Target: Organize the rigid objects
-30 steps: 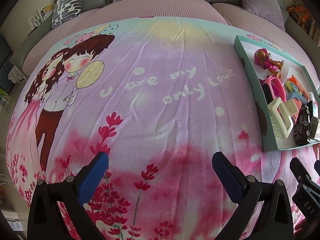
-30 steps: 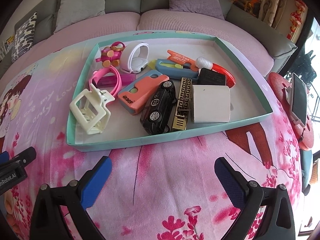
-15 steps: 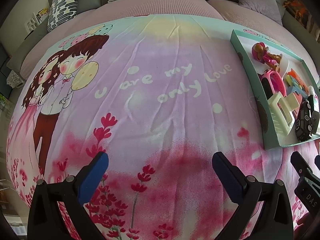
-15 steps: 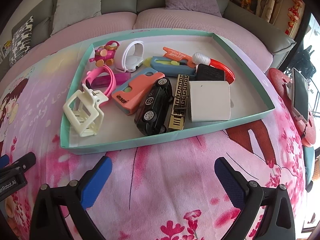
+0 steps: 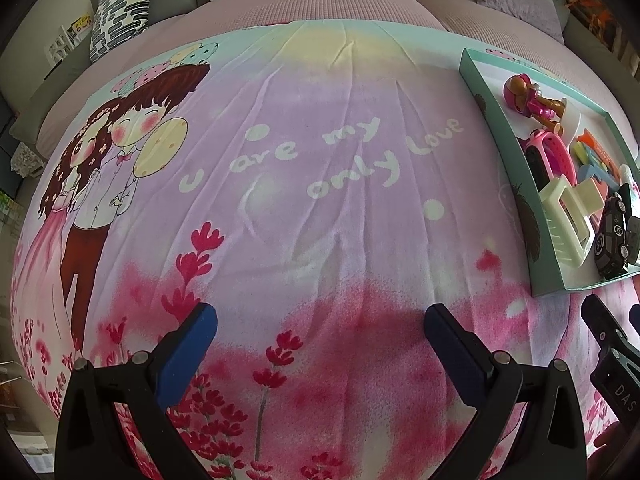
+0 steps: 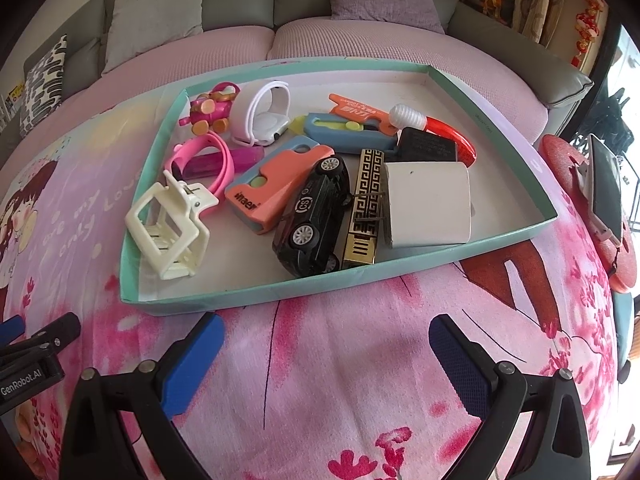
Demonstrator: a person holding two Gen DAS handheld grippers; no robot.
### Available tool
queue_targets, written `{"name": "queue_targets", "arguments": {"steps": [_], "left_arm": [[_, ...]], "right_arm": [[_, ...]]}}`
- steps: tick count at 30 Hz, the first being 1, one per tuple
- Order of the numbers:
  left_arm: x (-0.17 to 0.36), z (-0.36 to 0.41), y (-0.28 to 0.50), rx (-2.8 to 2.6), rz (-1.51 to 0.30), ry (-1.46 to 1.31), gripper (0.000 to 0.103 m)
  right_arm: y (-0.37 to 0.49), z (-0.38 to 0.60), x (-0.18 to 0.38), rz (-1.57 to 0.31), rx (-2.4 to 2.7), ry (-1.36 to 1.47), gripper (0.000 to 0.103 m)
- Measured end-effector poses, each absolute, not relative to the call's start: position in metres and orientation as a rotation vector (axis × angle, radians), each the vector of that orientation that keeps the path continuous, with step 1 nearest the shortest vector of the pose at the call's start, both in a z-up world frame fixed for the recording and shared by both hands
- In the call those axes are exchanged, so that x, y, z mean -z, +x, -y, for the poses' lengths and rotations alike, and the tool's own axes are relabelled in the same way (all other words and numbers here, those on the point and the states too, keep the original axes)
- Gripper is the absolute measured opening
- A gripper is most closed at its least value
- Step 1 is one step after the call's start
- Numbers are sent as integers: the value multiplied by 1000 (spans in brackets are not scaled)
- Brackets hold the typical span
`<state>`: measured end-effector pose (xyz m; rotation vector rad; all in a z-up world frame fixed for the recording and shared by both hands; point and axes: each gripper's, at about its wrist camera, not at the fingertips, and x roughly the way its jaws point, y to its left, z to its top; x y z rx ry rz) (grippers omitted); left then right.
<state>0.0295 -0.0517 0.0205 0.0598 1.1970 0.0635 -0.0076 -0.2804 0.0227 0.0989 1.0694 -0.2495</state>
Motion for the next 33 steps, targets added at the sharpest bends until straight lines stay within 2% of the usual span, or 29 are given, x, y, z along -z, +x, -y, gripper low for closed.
{"name": "queue_targets", "arguments": {"steps": [33], "left_arm": [[-23, 50, 30, -75, -1207, 30, 103]], "right_arm": [[0, 274, -15, -1070, 235, 105, 103]]}}
